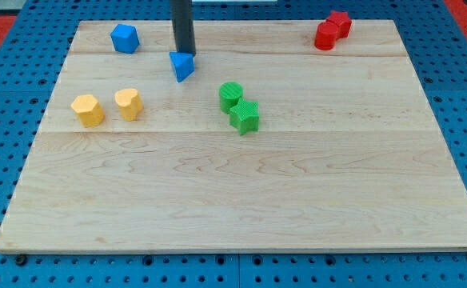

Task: Move the red star diagonally top right to the blue triangle

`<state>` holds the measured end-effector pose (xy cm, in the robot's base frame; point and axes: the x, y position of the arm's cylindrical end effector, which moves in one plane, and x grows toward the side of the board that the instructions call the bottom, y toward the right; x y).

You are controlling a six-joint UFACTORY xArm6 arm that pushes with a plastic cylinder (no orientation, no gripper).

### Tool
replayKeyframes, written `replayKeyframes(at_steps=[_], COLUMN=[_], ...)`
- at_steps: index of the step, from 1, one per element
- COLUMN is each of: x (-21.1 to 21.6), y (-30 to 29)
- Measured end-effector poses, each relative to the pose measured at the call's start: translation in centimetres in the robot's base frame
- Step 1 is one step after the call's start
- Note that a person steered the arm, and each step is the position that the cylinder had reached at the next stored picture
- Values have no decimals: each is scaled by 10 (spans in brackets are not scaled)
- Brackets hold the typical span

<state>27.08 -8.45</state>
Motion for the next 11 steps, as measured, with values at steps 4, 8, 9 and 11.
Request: replayKeyframes(at_steps=[4,8,9,11], x=[-26,-56,-56,-73], y=[345,117,123,105])
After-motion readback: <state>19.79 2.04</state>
